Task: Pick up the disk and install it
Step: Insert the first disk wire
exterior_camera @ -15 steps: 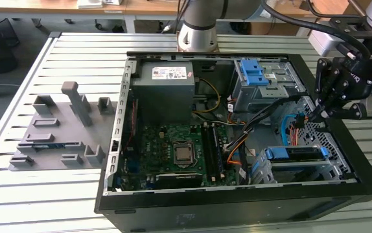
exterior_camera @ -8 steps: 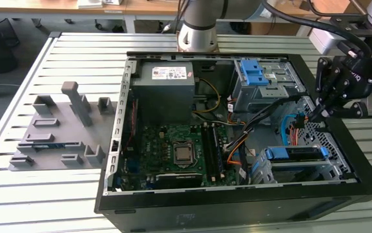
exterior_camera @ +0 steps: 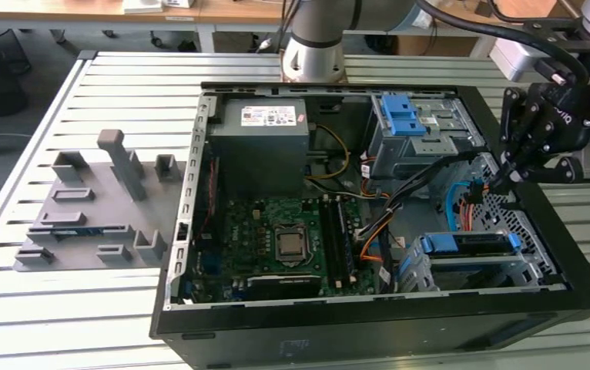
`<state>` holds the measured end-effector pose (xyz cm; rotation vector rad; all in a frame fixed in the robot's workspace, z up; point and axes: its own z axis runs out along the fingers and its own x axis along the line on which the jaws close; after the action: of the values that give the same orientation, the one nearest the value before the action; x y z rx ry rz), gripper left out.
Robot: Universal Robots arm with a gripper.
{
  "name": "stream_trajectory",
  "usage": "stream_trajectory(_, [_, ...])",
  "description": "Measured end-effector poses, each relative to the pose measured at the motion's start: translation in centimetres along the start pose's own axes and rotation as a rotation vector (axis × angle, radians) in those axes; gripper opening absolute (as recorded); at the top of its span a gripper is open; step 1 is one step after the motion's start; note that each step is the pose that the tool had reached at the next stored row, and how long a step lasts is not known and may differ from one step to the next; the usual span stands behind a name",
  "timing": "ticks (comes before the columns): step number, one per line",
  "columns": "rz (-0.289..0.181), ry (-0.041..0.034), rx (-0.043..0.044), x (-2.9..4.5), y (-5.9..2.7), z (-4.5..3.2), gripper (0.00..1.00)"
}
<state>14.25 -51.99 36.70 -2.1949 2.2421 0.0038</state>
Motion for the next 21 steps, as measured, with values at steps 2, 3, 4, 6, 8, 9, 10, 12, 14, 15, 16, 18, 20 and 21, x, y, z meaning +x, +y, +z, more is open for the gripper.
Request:
stream_trajectory(2, [0.000,0.0001,0.0000,-0.01,0.00,0.00,0.11])
stream_trajectory(3, [0.000,0.0000,0.0000,-0.01,0.00,0.00,0.11])
stream_trajectory(4, [0.000,0.0001,0.0000,-0.02,0.00,0.00,0.11])
stream_trajectory(6, [0.000,0.0010,0.0000,-0.04,0.00,0.00,0.11])
stream_trajectory(8, [0.000,0.0162,0.0004,-0.26,0.00,-0.01,0.11])
stream_trajectory(9, [0.000,0.0262,0.0006,-0.44,0.01,0.00,0.11])
stream_trajectory(10, [0.000,0.0328,0.0007,-0.58,0.01,0.00,0.11])
stream_trajectory(12, [0.000,0.0380,0.0006,-0.84,0.01,0.05,0.11])
stream_trajectory(14, [0.000,0.0367,0.0005,-0.90,0.02,0.15,0.17])
stream_trajectory(15, [0.000,0.0366,0.0005,-0.91,0.02,0.20,0.17])
stream_trajectory(16, [0.000,0.0366,0.0005,-0.94,0.02,0.25,0.17])
stream_trajectory(18, [0.000,0.0367,0.0005,-1.00,0.02,0.37,0.18])
stream_trajectory(20, [0.000,0.0367,0.0005,-1.15,0.02,0.46,0.25])
stream_trajectory(21, [0.000,0.0367,0.0005,-1.20,0.02,0.47,0.25])
